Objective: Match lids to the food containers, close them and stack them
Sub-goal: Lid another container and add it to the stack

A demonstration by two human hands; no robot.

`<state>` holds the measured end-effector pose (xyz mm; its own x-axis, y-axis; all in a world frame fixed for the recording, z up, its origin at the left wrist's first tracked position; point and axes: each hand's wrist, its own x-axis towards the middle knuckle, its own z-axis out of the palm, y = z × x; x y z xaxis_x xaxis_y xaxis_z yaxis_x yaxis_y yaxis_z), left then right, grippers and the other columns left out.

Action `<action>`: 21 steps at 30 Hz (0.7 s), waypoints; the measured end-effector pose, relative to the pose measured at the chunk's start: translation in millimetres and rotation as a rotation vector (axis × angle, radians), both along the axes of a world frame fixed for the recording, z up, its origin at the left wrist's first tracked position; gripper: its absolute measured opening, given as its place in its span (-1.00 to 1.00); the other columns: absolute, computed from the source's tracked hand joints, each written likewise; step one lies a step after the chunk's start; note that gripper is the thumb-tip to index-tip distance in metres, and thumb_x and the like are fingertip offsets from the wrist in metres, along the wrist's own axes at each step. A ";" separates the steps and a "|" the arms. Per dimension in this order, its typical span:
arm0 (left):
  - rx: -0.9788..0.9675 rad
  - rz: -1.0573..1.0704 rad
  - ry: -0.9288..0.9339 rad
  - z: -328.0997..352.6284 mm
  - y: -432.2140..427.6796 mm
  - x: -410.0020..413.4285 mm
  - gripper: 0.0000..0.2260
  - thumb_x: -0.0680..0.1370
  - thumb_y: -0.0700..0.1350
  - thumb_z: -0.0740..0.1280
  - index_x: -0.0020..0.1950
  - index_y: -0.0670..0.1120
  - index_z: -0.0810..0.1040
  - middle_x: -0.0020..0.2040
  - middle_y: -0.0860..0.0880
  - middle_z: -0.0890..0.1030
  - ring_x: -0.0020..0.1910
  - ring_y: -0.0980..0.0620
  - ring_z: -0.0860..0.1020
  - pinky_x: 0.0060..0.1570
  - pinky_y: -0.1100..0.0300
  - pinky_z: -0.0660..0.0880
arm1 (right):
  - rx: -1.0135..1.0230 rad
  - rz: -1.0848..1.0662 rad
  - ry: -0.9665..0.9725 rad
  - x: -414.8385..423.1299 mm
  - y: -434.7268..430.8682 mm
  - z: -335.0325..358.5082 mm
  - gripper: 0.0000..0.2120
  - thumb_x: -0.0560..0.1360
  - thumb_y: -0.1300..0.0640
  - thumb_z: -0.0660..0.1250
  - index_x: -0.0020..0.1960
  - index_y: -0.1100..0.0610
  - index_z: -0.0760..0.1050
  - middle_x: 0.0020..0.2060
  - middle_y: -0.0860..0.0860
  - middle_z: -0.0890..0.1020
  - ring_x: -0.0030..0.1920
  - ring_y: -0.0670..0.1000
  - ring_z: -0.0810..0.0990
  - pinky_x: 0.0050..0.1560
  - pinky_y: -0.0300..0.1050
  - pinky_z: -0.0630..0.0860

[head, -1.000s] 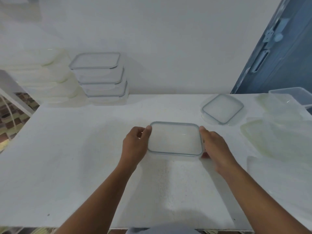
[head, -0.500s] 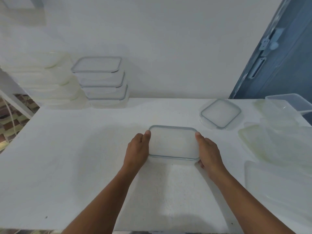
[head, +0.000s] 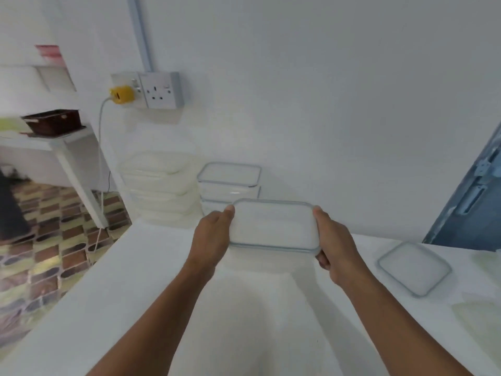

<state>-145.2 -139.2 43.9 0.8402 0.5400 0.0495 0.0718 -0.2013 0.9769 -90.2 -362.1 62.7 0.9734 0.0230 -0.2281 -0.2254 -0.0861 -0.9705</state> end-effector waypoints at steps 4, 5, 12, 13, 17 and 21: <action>0.080 0.051 -0.044 46.7 38.6 28.4 -0.56 0.65 0.19 0.25 -0.28 -0.10 0.47 -0.39 -0.01 0.44 -0.41 -0.05 0.40 -0.36 0.13 0.30 | 0.016 0.031 -0.037 27.1 40.9 39.9 -0.59 0.58 -0.25 0.20 -0.21 0.08 0.39 -0.45 0.00 0.37 -0.58 -0.03 0.26 -0.44 -0.19 0.20; 0.088 0.058 -0.054 57.5 47.3 35.8 -0.55 0.65 0.18 0.25 -0.30 -0.10 0.46 -0.42 -0.02 0.43 -0.44 -0.05 0.40 -0.42 0.17 0.28 | 0.020 0.038 -0.040 34.6 50.9 47.8 -0.59 0.57 -0.25 0.20 -0.19 0.08 0.41 -0.42 0.01 0.38 -0.57 -0.03 0.27 -0.45 -0.20 0.21; 0.085 -0.007 -0.018 98.3 113.2 97.4 -0.62 0.65 0.16 0.25 -0.22 -0.07 0.33 -0.39 -0.05 0.29 -0.53 0.03 0.25 -0.52 0.27 0.14 | 0.045 0.097 -0.026 98.6 114.9 77.2 -0.69 0.55 -0.20 0.20 -0.09 0.04 0.45 -0.35 -0.01 0.40 -0.56 -0.04 0.27 -0.54 -0.28 0.19; 0.088 -0.017 -0.004 98.1 120.3 105.2 -0.63 0.65 0.15 0.25 -0.21 -0.07 0.33 -0.39 -0.05 0.28 -0.53 0.04 0.23 -0.51 0.27 0.13 | 0.042 0.094 -0.015 106.0 121.8 77.7 -0.71 0.55 -0.18 0.20 -0.09 0.05 0.44 -0.35 -0.01 0.38 -0.55 -0.04 0.27 -0.53 -0.28 0.20; 0.081 -0.045 0.051 93.4 141.1 130.5 -0.65 0.65 0.12 0.25 -0.20 -0.08 0.34 -0.39 -0.05 0.29 -0.52 0.05 0.22 -0.50 0.27 0.12 | 0.017 0.071 0.015 129.3 143.1 73.5 -0.73 0.55 -0.15 0.19 -0.12 0.05 0.38 -0.38 -0.01 0.34 -0.53 -0.03 0.27 -0.49 -0.26 0.20; 0.064 -0.048 0.084 89.5 154.5 147.4 -0.66 0.63 0.12 0.26 -0.19 -0.09 0.37 -0.37 -0.06 0.34 -0.51 0.04 0.25 -0.46 0.26 0.14 | 0.003 0.050 0.018 143.5 157.2 70.8 -0.72 0.55 -0.13 0.20 -0.18 0.05 0.37 -0.39 -0.01 0.35 -0.51 -0.02 0.26 -0.47 -0.24 0.20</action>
